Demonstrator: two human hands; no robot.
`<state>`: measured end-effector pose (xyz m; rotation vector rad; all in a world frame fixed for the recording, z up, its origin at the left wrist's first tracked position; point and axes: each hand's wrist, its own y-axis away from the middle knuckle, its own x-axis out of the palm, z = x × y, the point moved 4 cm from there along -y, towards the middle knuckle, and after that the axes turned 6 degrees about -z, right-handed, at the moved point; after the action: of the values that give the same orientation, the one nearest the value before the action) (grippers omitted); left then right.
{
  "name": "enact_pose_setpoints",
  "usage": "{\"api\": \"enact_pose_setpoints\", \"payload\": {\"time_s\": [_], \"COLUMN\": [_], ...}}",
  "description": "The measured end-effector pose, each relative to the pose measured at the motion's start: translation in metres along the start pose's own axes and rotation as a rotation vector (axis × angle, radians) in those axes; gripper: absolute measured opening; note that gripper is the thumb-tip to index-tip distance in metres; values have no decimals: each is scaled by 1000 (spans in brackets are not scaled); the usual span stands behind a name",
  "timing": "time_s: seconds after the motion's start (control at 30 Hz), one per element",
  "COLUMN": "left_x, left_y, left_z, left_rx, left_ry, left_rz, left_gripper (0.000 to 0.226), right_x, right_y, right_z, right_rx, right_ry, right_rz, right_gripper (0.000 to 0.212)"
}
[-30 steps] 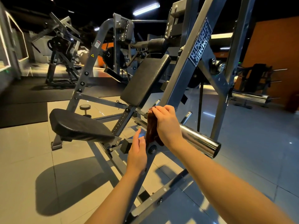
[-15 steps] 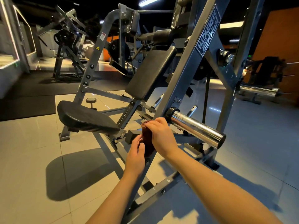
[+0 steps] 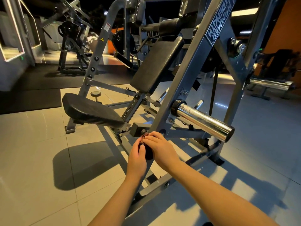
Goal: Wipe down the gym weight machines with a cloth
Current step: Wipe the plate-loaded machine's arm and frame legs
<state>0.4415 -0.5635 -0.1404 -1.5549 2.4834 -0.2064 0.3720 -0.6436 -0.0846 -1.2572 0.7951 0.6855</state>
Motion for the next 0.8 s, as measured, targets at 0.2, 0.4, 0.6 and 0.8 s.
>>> {"api": "enact_pose_setpoints", "payload": {"time_s": [0.2, 0.4, 0.6, 0.8], "left_x": [4, 16, 19, 36], "left_y": [-5, -30, -24, -40], "left_z": [-12, -41, -29, -62], "left_rx": [76, 141, 105, 171], "left_ry": [-47, 30, 42, 24], "left_rz": [62, 48, 53, 64], "left_gripper": [42, 44, 40, 43], "right_x": [-43, -53, -53, -120], "right_y": [-34, -58, -48, -91], "right_z": [-15, -17, -13, -47], "right_rx": [23, 18, -44, 171], "right_ry": [4, 355, 92, 109], "right_rz": [-302, -182, -116, -459], "right_gripper": [29, 46, 26, 38]}}
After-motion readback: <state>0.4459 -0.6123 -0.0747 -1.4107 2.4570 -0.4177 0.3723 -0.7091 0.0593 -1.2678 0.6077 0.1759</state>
